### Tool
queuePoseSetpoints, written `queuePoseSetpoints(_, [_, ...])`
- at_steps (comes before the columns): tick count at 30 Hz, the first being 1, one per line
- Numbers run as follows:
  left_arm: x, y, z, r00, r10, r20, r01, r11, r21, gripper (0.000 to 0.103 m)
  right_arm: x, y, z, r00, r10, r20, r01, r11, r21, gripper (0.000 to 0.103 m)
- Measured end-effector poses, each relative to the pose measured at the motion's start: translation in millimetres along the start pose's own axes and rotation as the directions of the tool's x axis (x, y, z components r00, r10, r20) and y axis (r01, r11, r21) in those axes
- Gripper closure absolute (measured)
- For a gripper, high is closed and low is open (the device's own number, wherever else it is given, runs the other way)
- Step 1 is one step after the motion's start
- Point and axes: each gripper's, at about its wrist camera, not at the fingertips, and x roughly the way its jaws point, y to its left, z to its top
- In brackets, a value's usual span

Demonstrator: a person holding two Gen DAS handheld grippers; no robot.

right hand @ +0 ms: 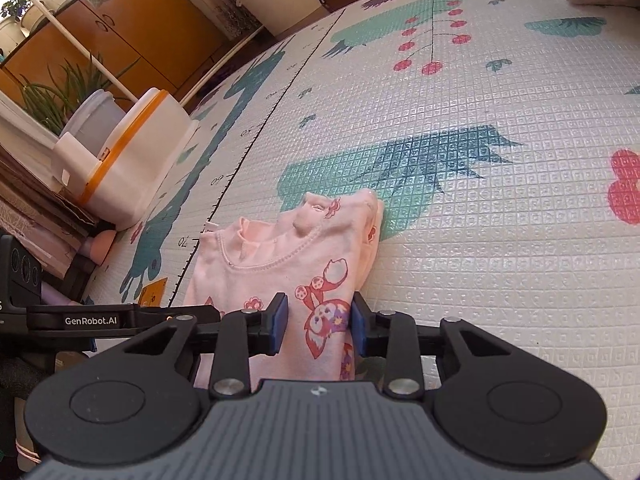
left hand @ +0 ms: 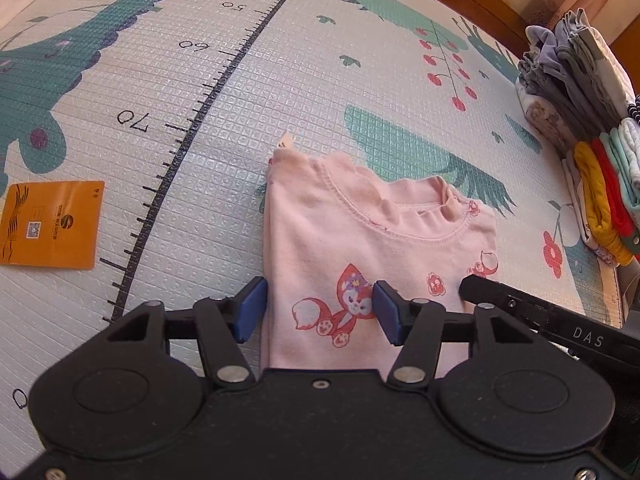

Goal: Fold clothes
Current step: 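Move both open grippers down to the edge of the folded pink shirt, then close the left gripper on the shirt edge while the right gripper pinches beside it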

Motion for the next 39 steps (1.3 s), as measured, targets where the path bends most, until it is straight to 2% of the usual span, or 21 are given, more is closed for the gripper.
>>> queuePoseSetpoints(4, [2.2,-7.0,0.7,0.999,0.037,-0.006,-0.037,0.999,0.022,0.047,1.6,7.1,1.2,0.999,-0.03,-0.017,0.03,0.999,-0.031,0.068])
queuePoseSetpoints(16, [4.6,-12.3,2.4,0.998,0.067,-0.002,-0.066,0.998,0.021,0.048,2.1,15.3,1.4,0.997,-0.072,-0.022,0.07,0.995,-0.069,0.069])
queuePoseSetpoints(20, [4.4,-14.9,1.4,0.997,0.084,0.002,-0.084,0.996,0.026,0.051,2.4,16.7,0.3,0.997,-0.081,-0.017,0.079,0.994,-0.078,0.074])
queuePoseSetpoints(23, [3.5,-15.8,0.1,0.995,0.096,0.01,-0.096,0.995,0.032,0.058,3.3,18.9,-1.5,0.997,-0.073,-0.018,0.072,0.994,-0.085,0.086])
queuePoseSetpoints(27, [0.8,-15.0,-3.1,0.997,0.078,0.024,-0.079,0.997,0.024,0.079,1.2,20.3,-1.0,0.998,-0.056,-0.02,0.054,0.996,-0.071,0.09])
queuePoseSetpoints(30, [-4.3,-9.9,-1.9,0.999,0.04,0.026,-0.04,0.999,-0.01,0.084,-2.7,19.4,1.5,0.999,-0.047,-0.02,0.045,0.997,-0.064,0.09])
queuePoseSetpoints(31, [-5.1,-6.9,-2.0,0.999,0.023,0.025,-0.023,1.0,-0.017,0.084,-4.2,18.3,2.6,0.999,-0.046,-0.019,0.045,0.997,-0.059,0.089])
queuePoseSetpoints(32, [-5.5,-3.2,-2.0,1.0,0.004,0.022,-0.003,1.0,-0.026,0.083,-5.4,14.6,4.1,0.999,-0.052,-0.017,0.051,0.998,-0.04,0.083])
queuePoseSetpoints(33, [-5.8,0.6,-2.1,1.0,-0.015,0.02,0.016,0.999,-0.035,0.08,-6.6,10.9,5.6,0.998,-0.058,-0.014,0.057,0.998,-0.021,0.071])
queuePoseSetpoints(35, [-7.6,8.1,-1.4,0.999,-0.042,0.028,0.044,0.998,-0.049,0.069,-8.1,3.6,9.5,0.998,-0.063,0.001,0.063,0.998,0.003,0.058])
queuePoseSetpoints(36, [-9.2,11.7,0.2,0.998,-0.049,0.043,0.051,0.997,-0.057,0.059,-8.6,0.0,11.9,0.998,-0.063,0.011,0.063,0.998,0.011,0.058])
queuePoseSetpoints(39, [-9.7,21.1,6.2,0.993,-0.096,0.072,0.103,0.99,-0.094,0.057,-5.9,-8.4,19.1,0.998,-0.052,0.026,0.052,0.998,0.028,0.058])
